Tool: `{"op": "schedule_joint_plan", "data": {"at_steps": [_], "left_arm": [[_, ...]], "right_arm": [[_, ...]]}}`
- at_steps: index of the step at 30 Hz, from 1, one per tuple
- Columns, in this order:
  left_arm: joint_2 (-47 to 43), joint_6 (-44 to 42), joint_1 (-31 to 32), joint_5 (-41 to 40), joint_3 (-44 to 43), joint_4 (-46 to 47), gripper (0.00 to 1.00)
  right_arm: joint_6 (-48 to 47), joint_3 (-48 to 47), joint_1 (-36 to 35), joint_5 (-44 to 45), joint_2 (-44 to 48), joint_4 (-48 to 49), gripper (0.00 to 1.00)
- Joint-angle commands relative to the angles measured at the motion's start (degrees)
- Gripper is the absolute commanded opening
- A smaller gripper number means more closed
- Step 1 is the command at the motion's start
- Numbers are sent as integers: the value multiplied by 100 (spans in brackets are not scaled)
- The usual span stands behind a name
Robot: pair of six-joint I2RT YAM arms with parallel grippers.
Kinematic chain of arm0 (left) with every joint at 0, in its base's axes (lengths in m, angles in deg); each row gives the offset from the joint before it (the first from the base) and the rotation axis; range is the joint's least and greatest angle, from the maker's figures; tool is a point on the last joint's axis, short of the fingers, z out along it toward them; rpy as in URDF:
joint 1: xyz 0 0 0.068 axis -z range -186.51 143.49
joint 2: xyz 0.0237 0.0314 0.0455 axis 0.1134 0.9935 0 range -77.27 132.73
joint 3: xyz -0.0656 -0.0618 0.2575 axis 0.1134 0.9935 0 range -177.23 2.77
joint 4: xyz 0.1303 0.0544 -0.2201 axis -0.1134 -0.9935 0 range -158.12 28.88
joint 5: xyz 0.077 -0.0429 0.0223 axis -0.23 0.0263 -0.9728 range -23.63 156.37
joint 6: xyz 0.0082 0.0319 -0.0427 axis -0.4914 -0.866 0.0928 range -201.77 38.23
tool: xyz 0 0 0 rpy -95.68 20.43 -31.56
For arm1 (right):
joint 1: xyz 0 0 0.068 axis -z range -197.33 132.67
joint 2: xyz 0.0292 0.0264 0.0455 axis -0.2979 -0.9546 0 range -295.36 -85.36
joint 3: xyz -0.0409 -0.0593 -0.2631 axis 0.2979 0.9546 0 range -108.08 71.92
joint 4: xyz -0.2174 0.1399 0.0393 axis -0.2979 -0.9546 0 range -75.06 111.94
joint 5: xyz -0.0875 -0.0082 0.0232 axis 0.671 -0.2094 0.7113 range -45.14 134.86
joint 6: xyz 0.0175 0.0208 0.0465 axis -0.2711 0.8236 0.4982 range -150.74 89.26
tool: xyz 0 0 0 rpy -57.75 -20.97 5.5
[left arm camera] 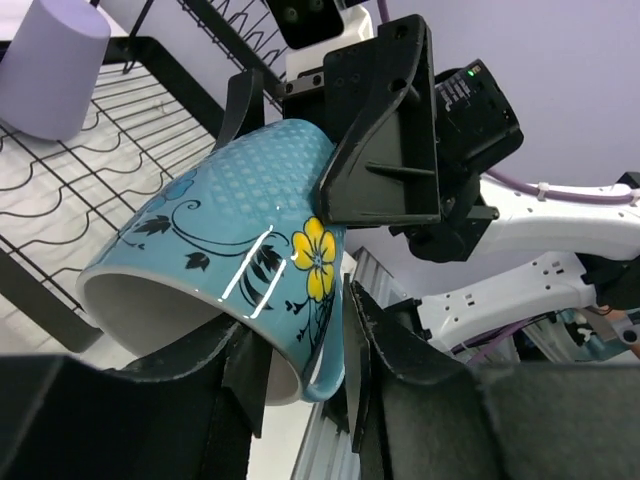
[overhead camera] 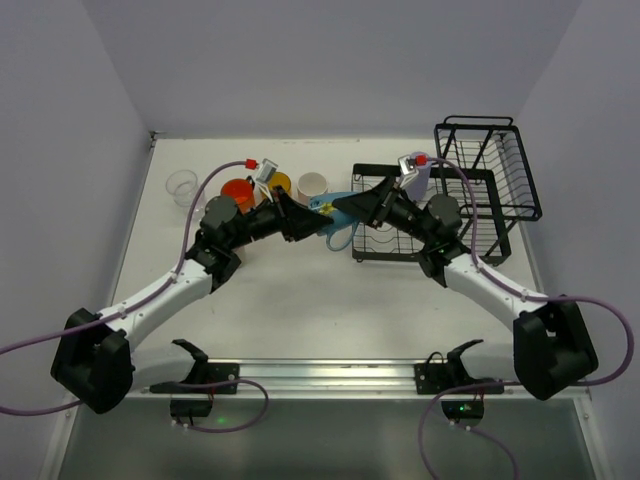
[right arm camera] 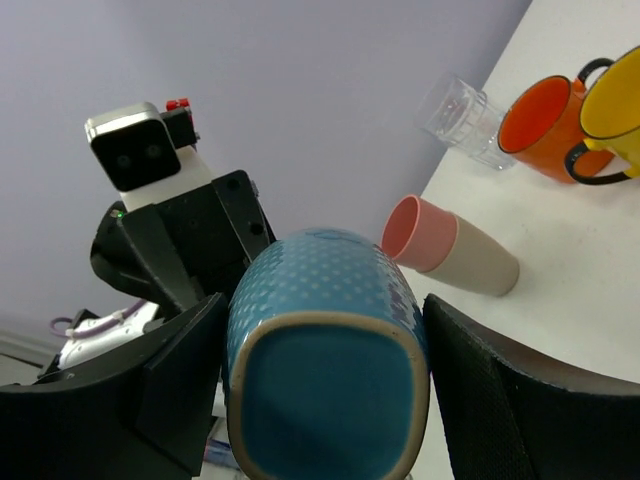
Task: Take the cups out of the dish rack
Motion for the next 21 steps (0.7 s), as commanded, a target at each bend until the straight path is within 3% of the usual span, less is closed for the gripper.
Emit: {"op": "schedule_joint_plan", "data": {"at_steps": [1, 4, 5, 6, 7, 8, 10, 11, 12, 15, 21], "left_arm": [[-37, -29, 57, -110, -112, 447, 34], [-28, -187, 66, -329, -138, 262, 15], [-37, -258, 66, -382, -147, 218, 3], [-89, -363, 66, -478, -225, -69, 0], [-133, -651, 66, -618, -313, -324, 0], [-177, -819, 66, -933, -418, -657, 0], [-266, -1389, 66, -1268, -795, -1694, 0], [-274, -1584, 57, -1566, -954, -2081, 0], [-231, -1786, 66, -1699, -1260, -2833, 0], [-99, -2393, 66, -2192, -1623, -4223, 0], [322, -3044, 66, -3089, -2185, -5862, 0]], "right_arm": [[233, -56, -98, -153, 2, 966, 32], [312, -56, -229, -223, -165, 1054, 32], [321, -38, -299, -224, -209, 1063, 37], [321, -38, -326, -232, -279, 1063, 43], [313, 14, -344, -232, -297, 1020, 51], [278, 49, -370, -224, -297, 976, 71], [-1, 137, -370, -136, -201, 539, 95], [-204, 129, -370, -40, -122, 222, 99], [-493, 33, -370, 231, 96, -642, 99], [-1452, -29, -379, 959, 457, -1981, 99], [-2648, -47, -388, 2174, 1442, -3645, 99]]}}
